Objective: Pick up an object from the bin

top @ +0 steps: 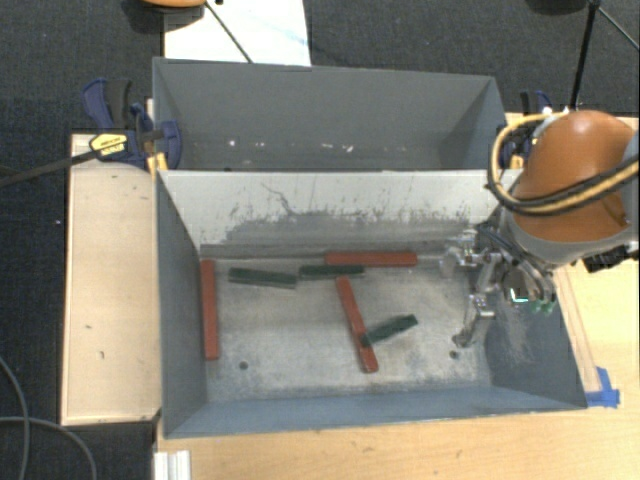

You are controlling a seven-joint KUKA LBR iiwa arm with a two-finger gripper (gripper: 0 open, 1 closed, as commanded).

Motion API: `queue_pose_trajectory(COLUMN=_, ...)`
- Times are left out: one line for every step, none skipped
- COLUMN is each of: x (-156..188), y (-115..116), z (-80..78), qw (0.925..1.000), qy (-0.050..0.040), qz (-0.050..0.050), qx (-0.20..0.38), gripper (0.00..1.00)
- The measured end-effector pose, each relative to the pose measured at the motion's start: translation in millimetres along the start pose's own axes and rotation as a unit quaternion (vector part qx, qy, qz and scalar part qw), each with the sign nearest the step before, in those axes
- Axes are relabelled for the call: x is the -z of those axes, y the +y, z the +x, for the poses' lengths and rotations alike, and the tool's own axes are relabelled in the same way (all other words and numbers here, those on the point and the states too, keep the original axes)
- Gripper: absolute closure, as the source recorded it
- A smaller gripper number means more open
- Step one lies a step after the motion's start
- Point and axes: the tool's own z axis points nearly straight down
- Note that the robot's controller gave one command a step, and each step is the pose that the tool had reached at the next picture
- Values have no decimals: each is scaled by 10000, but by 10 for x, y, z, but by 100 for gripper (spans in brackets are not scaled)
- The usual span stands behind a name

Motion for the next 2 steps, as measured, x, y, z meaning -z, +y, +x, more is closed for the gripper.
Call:
queue_pose_trajectory(x=37, y=3, z=-17, qw=10000, qy=-38, qz=3, qx=12, gripper=0)
queue_pose_trajectory(x=-402, y=266, z=11, qw=9905, qy=-68, qz=17, qx=1372, gripper=0)
